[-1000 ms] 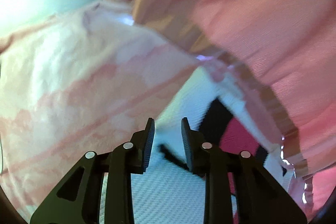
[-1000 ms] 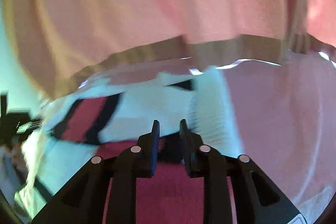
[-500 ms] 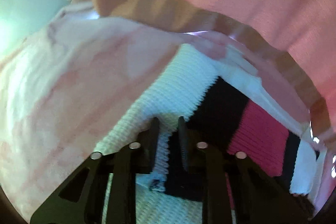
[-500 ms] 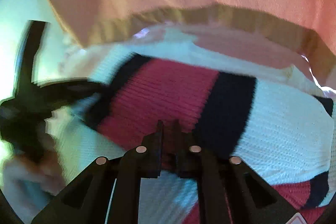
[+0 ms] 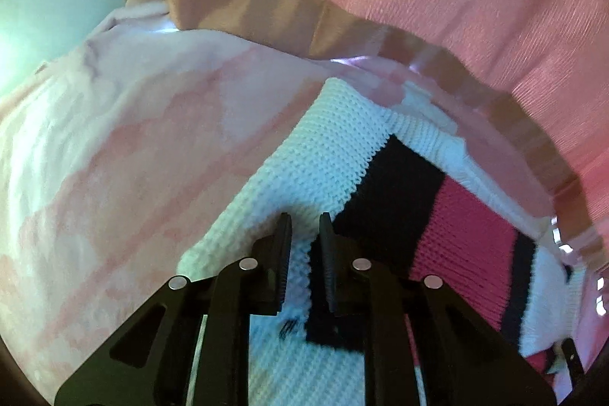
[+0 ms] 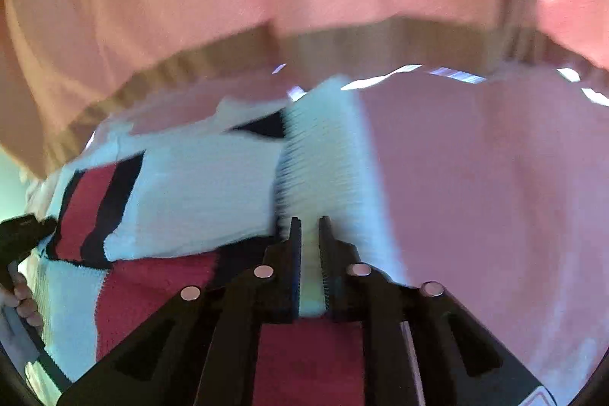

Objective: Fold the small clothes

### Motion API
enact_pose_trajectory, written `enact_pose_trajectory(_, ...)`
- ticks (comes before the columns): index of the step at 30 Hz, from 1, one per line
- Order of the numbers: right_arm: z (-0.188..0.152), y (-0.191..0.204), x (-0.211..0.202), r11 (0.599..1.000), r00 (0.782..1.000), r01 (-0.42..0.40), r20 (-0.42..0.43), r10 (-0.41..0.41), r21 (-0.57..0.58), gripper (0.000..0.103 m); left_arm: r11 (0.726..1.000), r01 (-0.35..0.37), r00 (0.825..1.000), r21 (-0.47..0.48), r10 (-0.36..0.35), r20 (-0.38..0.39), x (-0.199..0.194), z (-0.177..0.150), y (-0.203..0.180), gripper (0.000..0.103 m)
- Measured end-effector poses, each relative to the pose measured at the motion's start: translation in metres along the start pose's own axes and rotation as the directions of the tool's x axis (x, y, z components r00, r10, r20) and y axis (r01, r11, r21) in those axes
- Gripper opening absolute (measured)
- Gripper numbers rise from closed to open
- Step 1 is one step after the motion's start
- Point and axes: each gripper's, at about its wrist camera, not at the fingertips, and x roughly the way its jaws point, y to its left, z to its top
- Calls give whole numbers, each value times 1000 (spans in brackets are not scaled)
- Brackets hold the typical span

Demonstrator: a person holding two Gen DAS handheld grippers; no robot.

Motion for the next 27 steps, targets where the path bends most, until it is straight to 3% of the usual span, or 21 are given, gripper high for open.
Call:
enact_pose_trajectory(1,-2,-11,-11,1000,1000,-2,10,2,22,14,1000,3,1000,0,-3,2,-6,-1,2,16)
enact_pose_trajectory(2,-4,-21,-17,999,1000,-7,13,7,39,22,1000,6,1000,2,-6,7,-12,-2,4,22)
enact_pose_trajectory(3,-6,-31,-22,998,1000,-18,8,18,55,28,1000,14,1000,0,-14,16,-18,-2,7,36)
enact_pose_trajectory(5,-8,-49,-23,997,999,-36,-12,37,75,52,998,58,998,-38,-57,19,-28,-2,16,52)
enact_pose_trajectory(7,-7,-57,-22,995,999,-34,-20,36,93,59,994,81,997,-72,-79,21,-33,-3,22,56)
enact_pose_trajectory(8,-7,-62,-17,992,998,-57,-35,61,116,67,994,74,997,-83,-72,25,-34,-3,25,62)
enact_pose_trajectory(10,-10,-64,-5,985,993,-80,-74,92,153,69,993,-33,999,-110,36,27,-30,-4,33,78)
enact_pose_trajectory(11,-10,-62,3,981,990,-95,-86,110,167,69,989,-58,998,-133,63,31,-31,-6,37,78)
enact_pose_trajectory(14,-17,-60,11,968,984,-143,-76,161,204,77,984,-34,999,-176,31,-17,-21,-8,47,78)
enact_pose_trajectory(16,-17,-52,12,973,984,-143,-74,159,179,77,986,-25,997,-162,14,-71,-9,-13,44,78)
enact_pose_trajectory(18,-16,-45,13,979,986,-140,-66,152,151,73,993,-58,997,-103,51,-63,-6,-18,36,78)
enact_pose_trajectory(20,-15,-40,15,982,986,-143,-72,153,122,37,995,-74,995,-64,69,-70,-4,-20,30,78)
enact_pose_trajectory(24,-12,-44,15,982,984,-136,-95,150,132,37,995,-78,993,-59,72,-90,-6,-19,30,78)
enact_pose_trajectory(27,-18,-48,-20,984,987,-114,-96,127,136,51,998,-37,994,-44,33,-100,-28,-24,31,78)
